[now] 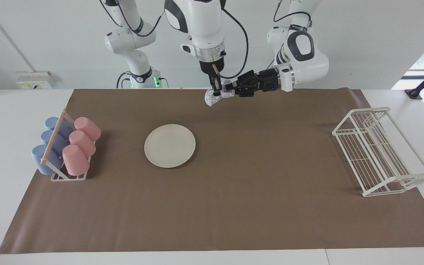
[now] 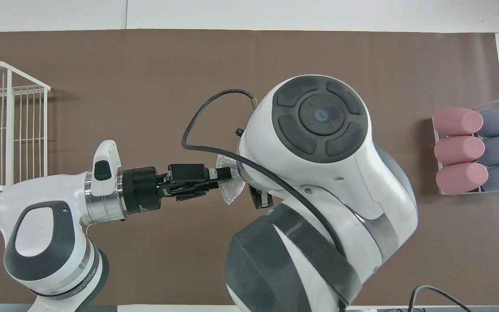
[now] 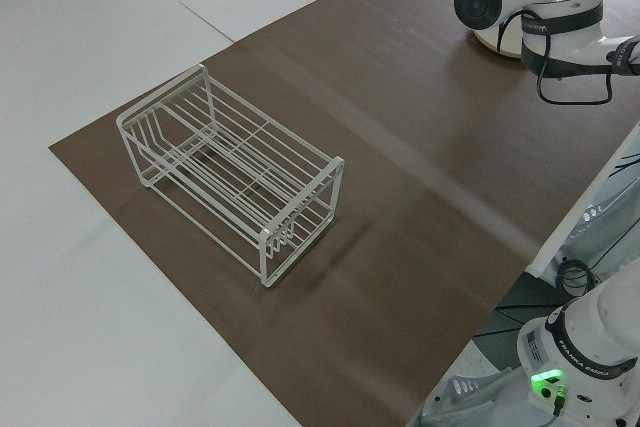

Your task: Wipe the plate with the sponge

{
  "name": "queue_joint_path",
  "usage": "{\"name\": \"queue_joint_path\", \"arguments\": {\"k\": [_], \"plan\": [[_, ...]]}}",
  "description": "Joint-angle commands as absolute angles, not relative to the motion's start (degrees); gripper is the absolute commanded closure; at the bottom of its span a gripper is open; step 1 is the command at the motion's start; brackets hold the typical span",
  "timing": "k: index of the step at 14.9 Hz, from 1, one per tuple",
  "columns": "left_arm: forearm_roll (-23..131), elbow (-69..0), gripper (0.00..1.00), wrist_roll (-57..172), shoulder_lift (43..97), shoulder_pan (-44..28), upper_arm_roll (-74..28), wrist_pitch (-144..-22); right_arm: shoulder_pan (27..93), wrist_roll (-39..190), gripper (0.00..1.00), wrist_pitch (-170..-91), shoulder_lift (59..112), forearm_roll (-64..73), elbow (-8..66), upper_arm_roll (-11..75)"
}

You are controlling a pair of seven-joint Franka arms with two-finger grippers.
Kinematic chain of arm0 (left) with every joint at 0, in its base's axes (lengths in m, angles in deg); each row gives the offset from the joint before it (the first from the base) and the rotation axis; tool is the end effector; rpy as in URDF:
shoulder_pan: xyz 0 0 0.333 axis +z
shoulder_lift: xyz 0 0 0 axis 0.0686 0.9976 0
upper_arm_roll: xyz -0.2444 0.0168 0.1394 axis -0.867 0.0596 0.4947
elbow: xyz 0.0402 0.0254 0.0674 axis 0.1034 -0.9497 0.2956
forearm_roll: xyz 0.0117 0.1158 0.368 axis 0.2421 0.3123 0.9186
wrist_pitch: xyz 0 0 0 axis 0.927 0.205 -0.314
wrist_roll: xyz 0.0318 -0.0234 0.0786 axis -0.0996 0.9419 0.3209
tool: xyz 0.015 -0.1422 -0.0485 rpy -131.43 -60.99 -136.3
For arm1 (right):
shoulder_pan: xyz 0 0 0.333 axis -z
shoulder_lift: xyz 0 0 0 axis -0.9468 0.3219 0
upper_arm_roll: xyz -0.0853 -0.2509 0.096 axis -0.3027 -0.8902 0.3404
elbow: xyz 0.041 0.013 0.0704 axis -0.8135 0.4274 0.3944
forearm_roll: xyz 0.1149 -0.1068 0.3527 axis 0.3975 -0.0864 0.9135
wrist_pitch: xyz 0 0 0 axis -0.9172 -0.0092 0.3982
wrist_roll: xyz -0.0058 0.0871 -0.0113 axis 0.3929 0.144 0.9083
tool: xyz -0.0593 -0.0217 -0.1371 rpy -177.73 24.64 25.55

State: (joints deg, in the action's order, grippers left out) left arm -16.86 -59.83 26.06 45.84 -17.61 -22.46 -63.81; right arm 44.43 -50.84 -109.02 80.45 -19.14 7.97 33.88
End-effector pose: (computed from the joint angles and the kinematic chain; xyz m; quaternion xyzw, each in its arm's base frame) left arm 0.4312 -0.2898 0.4402 0.7592 0.1161 -0.0473 0.6387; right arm 0.4868 0.3643 0.5159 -0.7475 0.6596 0.0652 0.0430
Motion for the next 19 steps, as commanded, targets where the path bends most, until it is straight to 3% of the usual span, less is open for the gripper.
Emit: {"name": "queue_joint_path", "arguments": {"k": [1,4,6,9,13,19], "plan": [[-17.21,-61.31,0.00,28.04,43.30,-18.39,-22.09,-66.03,49.14,-47.70,1.00,-113.24,76.88,-18.46,15.49,34.20],[-11.44,-60.62,0.00,31.54,42.95,-16.99,-21.91,-66.47,52.76,-41.10,1.00,-132.26,70.11,-18.20,36.28,34.38],[-3.80,-58.51,0.00,36.64,43.12,-16.11,-21.91,-67.26,52.59,-40.91,1.00,-141.43,69.92,-18.20,44.41,34.29],[10.16,-55.61,0.00,41.91,43.12,-13.38,-21.91,-66.64,53.72,-37.85,1.00,-143.93,73.08,-18.20,46.02,34.29],[28.46,-52.27,0.00,47.99,43.56,-11.37,-21.65,-64.11,59.78,-27.75,1.00,-148.66,71.77,-18.03,53.56,34.38],[52.11,-40.50,0.00,50.45,45.75,-3.10,-21.82,-47.59,57.52,-27.73,1.00,-154.82,75.18,-15.66,55.95,34.47]]}}
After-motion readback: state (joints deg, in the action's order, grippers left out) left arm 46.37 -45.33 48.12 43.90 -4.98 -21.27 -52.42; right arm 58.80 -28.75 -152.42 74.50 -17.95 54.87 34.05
